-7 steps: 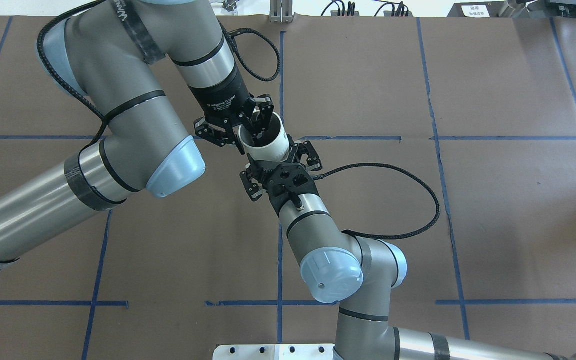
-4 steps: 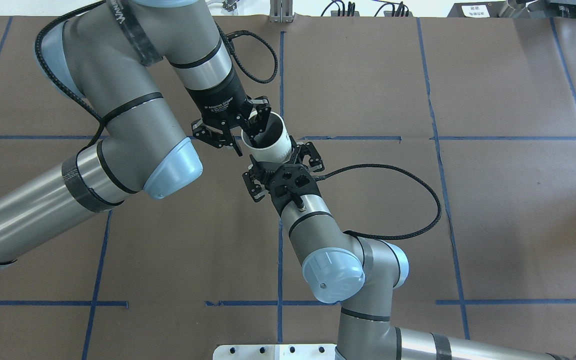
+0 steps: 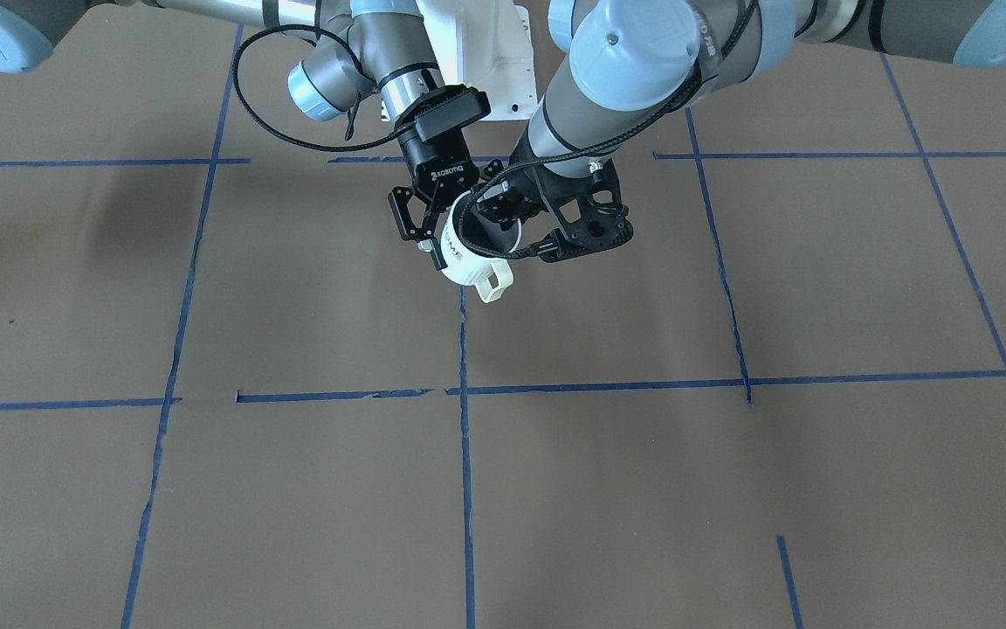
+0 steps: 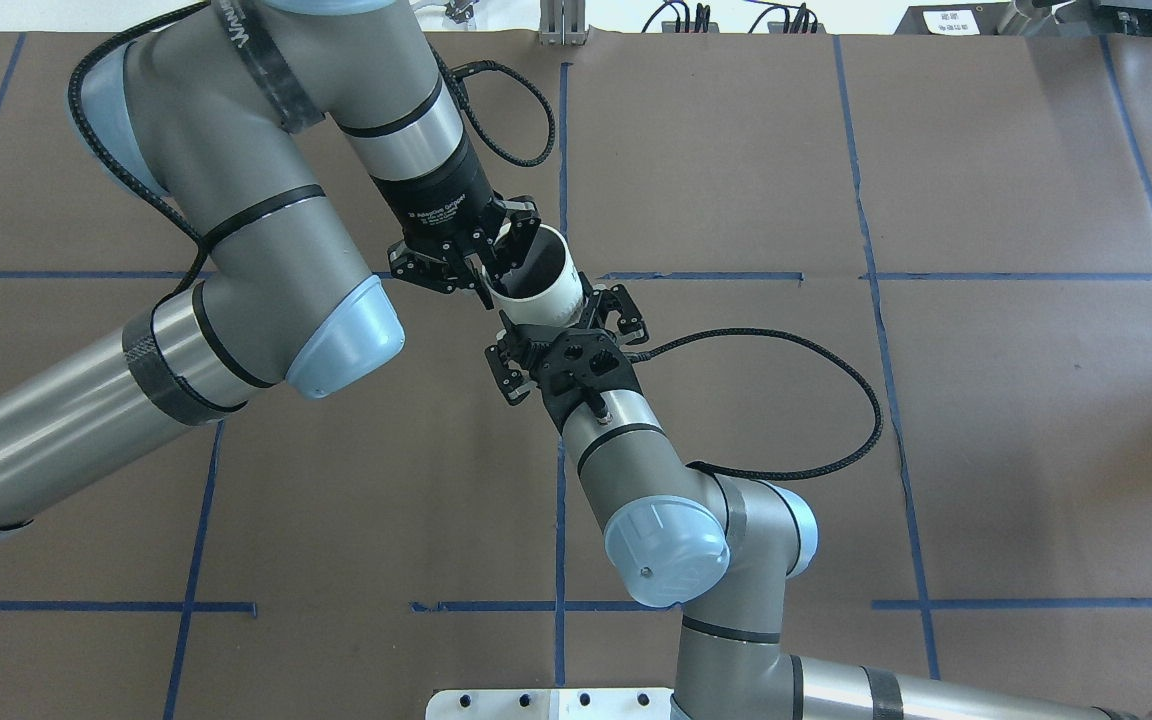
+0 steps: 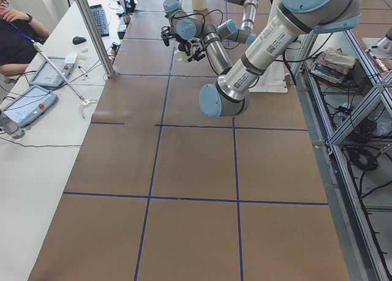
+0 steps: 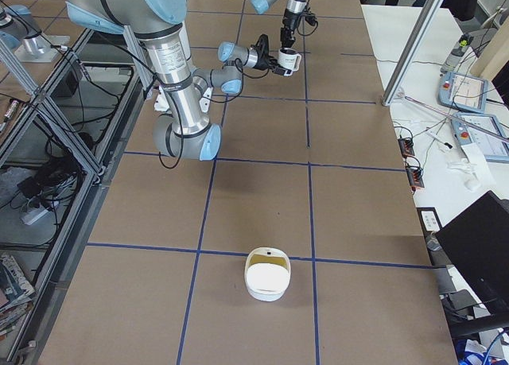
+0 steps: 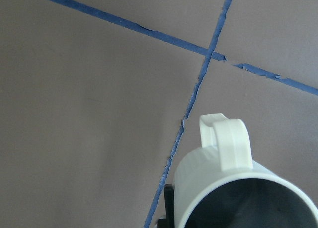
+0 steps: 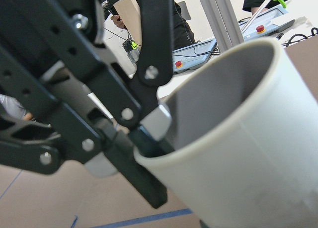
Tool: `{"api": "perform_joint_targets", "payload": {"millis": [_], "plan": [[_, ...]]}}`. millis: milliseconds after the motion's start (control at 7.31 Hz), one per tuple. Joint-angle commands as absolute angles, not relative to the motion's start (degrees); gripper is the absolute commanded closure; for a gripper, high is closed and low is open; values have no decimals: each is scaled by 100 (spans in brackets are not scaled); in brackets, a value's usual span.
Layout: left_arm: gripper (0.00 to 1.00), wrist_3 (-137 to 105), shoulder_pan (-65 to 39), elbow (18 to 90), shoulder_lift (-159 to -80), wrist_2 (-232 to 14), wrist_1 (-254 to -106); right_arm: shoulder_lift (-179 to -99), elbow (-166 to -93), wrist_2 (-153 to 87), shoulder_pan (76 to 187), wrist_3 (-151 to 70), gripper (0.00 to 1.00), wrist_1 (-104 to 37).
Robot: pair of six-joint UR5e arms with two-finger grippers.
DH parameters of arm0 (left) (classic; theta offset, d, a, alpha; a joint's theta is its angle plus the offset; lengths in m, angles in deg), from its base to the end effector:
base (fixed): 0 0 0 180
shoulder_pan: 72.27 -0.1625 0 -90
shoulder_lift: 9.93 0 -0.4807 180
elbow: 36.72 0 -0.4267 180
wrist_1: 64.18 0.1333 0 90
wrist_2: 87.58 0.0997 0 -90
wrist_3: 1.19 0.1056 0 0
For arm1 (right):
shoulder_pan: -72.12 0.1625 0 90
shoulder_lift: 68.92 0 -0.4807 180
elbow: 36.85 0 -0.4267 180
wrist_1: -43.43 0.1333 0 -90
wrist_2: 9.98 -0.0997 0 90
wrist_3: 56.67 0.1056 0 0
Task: Left arm hands cup to right arm to dump lemon
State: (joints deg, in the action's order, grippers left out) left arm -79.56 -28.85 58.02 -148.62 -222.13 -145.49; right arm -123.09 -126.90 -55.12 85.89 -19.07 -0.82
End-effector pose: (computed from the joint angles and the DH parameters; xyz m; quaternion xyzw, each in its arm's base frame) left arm 0.4961 -0.5510 0.1204 -0.1481 0.4743 -0.0956 0.8625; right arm -0.6457 -0.3722 0.2144 0.5718 -0.3486 0.0040 0.7427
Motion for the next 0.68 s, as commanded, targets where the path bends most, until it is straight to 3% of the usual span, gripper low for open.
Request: {"api": "perform_joint_targets", "payload": {"millis": [0, 547], "plan": [[100, -7950, -2885, 5811, -14862, -22214, -14539, -12315, -12624, -5515, 8592, -1905, 2, -69], [100, -7986, -2894, 5768, -14871, -22205, -14548, -12323, -12615, -5515, 8592, -1905, 1, -78]]}}
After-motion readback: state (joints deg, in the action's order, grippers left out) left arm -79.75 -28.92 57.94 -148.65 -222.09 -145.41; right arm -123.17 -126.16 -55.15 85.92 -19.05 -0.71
